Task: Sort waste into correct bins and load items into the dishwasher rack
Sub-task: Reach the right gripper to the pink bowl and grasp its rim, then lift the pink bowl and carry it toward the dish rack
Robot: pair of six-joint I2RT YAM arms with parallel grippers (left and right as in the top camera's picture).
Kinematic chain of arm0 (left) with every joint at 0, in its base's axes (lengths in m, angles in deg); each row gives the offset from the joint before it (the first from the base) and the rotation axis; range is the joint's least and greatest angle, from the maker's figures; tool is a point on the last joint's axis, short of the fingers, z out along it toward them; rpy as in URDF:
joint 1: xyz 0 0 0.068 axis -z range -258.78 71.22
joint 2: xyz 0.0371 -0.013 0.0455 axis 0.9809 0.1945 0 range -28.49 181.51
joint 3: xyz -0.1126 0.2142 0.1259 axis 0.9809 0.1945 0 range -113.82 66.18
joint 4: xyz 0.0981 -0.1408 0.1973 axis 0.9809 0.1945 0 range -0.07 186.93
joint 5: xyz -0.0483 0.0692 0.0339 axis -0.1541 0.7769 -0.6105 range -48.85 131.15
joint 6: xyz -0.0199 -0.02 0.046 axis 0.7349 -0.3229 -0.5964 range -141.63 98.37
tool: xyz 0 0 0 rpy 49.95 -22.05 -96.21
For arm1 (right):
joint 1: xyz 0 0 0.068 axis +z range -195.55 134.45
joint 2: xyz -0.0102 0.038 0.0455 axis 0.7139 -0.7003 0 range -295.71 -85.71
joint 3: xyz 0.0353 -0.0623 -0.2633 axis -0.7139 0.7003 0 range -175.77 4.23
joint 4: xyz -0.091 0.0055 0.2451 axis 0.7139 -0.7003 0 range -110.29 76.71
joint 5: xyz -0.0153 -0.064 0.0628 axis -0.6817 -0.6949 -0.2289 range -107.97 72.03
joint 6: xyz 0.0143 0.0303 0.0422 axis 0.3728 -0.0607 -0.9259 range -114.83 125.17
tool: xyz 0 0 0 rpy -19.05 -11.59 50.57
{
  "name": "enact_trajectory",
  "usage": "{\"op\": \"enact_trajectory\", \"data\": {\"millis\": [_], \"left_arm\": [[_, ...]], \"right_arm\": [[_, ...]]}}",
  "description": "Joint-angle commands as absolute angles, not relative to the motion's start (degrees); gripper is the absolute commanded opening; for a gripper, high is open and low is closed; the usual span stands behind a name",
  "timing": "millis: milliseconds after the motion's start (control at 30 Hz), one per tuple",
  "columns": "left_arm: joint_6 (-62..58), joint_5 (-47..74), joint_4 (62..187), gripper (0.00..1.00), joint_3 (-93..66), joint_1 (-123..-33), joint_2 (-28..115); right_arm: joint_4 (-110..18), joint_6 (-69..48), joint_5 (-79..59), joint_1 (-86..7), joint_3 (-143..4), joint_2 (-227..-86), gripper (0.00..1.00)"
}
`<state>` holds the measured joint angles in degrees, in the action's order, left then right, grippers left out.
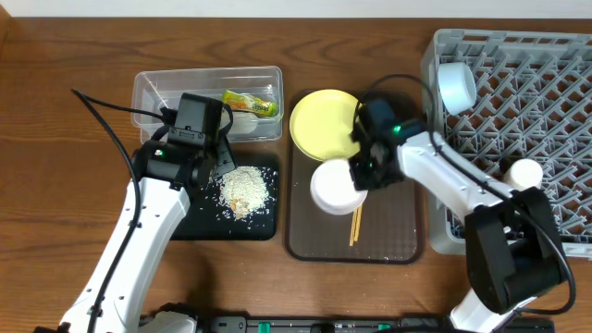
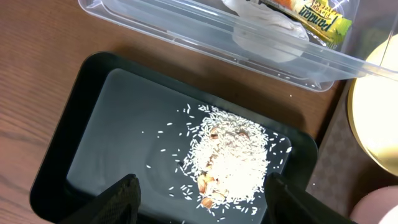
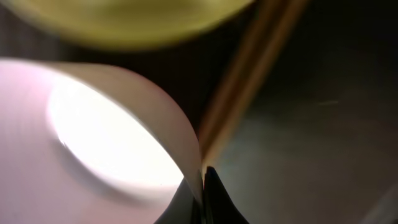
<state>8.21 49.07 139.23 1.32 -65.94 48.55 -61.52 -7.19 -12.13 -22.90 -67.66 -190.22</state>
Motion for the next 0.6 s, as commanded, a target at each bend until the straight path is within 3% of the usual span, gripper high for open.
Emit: {"op": "enact_trajectory", "data": {"millis": [0, 367, 567], "left_arm": [[8.69, 50.19, 139.39, 0.67, 0.38, -66.23, 48.65], [8.72, 50.21, 139.28, 0.67, 0.38, -66.23, 48.68], [8.69, 50.19, 139.17, 0.67, 0.38, -66.23, 48.68]], "right_arm": [[-62.00, -5.66, -23.16, -27.03, -75.93, -185.17, 0.01], [-46.61, -0.61, -61.96, -38.57, -83.66, -182.22, 0.01], [-32.49, 16.84, -70.73, -45.08, -83.66, -186.57, 0.01]]}}
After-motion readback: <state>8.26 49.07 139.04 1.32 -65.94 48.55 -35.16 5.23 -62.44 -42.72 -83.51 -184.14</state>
